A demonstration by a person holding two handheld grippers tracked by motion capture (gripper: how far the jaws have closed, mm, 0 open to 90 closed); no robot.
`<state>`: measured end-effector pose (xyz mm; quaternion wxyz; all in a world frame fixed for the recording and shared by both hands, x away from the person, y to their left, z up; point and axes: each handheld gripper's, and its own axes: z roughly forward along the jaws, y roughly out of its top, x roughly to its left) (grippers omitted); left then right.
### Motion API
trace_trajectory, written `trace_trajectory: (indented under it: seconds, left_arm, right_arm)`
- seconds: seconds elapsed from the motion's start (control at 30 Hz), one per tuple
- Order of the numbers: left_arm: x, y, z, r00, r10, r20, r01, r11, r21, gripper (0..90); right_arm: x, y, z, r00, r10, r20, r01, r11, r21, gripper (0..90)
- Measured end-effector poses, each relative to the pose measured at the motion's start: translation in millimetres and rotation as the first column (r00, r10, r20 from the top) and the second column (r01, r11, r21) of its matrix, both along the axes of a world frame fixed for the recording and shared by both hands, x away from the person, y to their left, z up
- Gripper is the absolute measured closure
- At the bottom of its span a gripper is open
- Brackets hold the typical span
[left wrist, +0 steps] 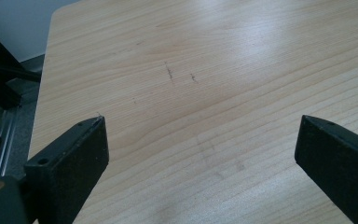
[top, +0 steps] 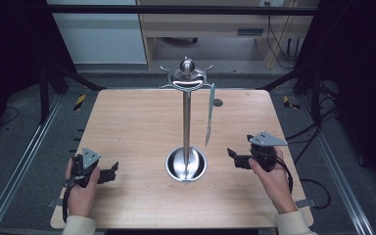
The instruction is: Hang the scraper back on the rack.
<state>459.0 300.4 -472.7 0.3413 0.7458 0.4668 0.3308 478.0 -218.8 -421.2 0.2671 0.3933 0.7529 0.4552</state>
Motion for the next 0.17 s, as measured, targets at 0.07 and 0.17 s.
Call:
trace_trajectory:
  seconds: [0.07, 0.17]
  left_arm:
    - [0.2, 0.4, 0.1, 1.0000, 0.000, 0.000, 0.000, 1.0000, -0.001, 2.6]
    - [0.6, 0.2, 0.4, 1.0000, -0.001, -0.001, 0.001, 1.0000, 0.002, 2.6]
  right_arm:
    - [-2.5, -1.9, -16.4, 0.9988, -0.021, 0.045, 0.022, 0.9991, -0.036, 12.4]
    - [-3.5, -3.6, -23.4, 0.9986, -0.027, 0.045, 0.029, 0.9986, -0.044, 12.6]
